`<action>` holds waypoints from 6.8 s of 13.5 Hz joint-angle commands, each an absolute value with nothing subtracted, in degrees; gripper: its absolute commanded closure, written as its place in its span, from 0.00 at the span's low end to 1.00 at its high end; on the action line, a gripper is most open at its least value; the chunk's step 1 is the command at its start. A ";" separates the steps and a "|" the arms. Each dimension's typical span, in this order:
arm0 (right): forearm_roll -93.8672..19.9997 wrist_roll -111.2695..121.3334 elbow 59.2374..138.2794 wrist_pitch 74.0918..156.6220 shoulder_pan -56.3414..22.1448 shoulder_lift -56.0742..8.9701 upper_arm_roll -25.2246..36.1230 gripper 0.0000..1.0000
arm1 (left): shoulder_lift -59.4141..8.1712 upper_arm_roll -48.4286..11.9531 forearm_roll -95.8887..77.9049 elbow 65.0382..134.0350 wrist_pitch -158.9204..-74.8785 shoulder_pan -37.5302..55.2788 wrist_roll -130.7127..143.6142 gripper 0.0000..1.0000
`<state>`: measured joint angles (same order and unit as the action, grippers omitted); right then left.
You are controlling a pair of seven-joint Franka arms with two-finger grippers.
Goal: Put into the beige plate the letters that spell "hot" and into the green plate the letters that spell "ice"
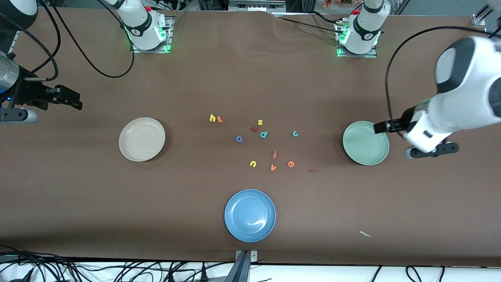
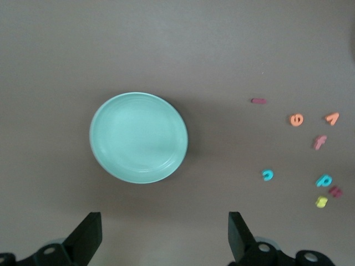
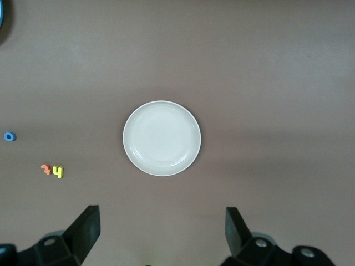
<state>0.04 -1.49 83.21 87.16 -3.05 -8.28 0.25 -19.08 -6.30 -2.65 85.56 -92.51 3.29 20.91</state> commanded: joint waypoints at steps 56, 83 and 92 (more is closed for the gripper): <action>11.34 -43.77 123.13 150.47 -16.96 -26.11 -16.79 0.00 | -30.51 -7.56 -11.16 110.57 -133.44 20.31 50.99 0.89; 14.06 -42.54 127.44 152.58 -19.34 -25.49 -14.59 0.11 | -34.27 -8.09 -11.34 108.02 -131.13 23.29 47.37 0.08; 15.03 -46.48 127.18 155.83 -21.26 -28.39 -14.68 0.11 | -36.39 -7.82 -11.25 107.67 -132.79 24.43 49.22 0.40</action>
